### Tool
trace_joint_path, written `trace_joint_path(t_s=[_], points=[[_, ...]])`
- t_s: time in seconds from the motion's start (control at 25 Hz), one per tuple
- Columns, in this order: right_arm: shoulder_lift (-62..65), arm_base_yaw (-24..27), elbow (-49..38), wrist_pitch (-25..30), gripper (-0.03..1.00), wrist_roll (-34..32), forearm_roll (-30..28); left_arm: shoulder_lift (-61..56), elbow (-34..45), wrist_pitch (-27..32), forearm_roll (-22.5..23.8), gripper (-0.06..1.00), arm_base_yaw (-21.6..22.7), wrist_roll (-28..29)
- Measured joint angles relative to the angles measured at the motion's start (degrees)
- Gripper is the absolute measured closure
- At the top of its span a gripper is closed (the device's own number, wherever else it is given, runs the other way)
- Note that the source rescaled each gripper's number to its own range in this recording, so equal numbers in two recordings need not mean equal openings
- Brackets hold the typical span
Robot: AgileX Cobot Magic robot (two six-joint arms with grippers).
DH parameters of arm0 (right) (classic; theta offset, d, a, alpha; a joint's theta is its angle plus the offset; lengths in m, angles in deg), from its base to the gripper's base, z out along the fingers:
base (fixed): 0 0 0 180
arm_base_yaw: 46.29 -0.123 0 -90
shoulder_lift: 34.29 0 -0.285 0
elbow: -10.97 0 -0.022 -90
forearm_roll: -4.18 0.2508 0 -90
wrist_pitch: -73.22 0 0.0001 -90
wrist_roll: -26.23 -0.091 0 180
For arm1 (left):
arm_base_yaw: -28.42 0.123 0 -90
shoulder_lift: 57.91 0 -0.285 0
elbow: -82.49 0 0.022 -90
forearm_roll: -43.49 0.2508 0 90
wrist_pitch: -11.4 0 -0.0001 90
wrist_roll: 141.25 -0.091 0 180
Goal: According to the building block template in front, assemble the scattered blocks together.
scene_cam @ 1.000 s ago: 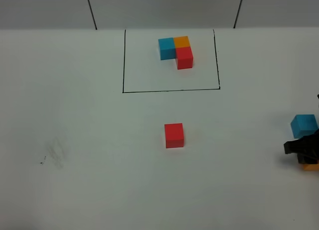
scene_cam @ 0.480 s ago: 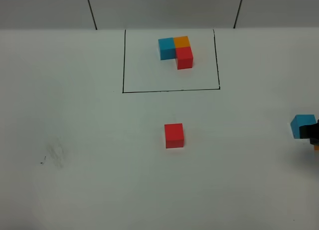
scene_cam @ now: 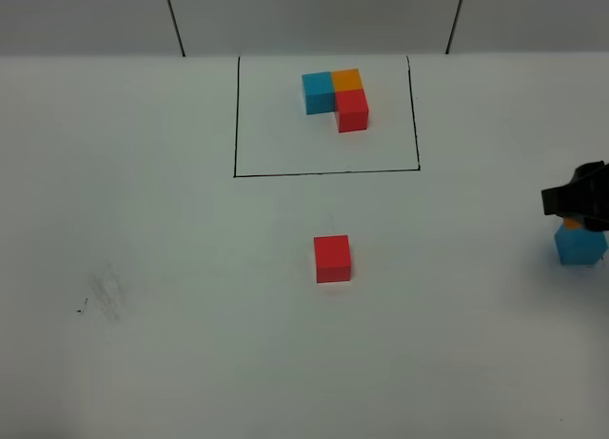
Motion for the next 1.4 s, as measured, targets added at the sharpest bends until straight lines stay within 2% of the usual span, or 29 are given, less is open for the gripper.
trace_joint_path(t_s=[0.24,0.64,0.8,0.96,1.24,1.4], points=[[-4.95,-6.9,7.48,0.06,0.53,-1.24,0.0,0.0,0.0,0.0,0.0,0.94,0.0,0.0],[-21.5,-18.58,19.99,-0.57,0.53,-1.31,-0.05,0.0,0.0,0.0,0.0,0.94,0.0,0.0],[-26.9,-22.5,22.4,-3.43,0.53,-1.47,0.07,0.0,0.0,0.0,0.0,0.94,0.0,0.0],[-30.25,-23.9,22.68,-9.22,0.53,-2.22,0.91,0.0,0.0,0.0,0.0,0.94,0.0,0.0],[-31.63,-23.9,22.95,-14.26,0.53,-3.89,0.98,0.0,0.0,0.0,0.15,0.94,0.0,0.0],[-36.19,-23.9,23.16,-14.28,0.53,-6.61,0.98,0.0,0.06,-0.06,4.39,0.94,0.0,0.0]])
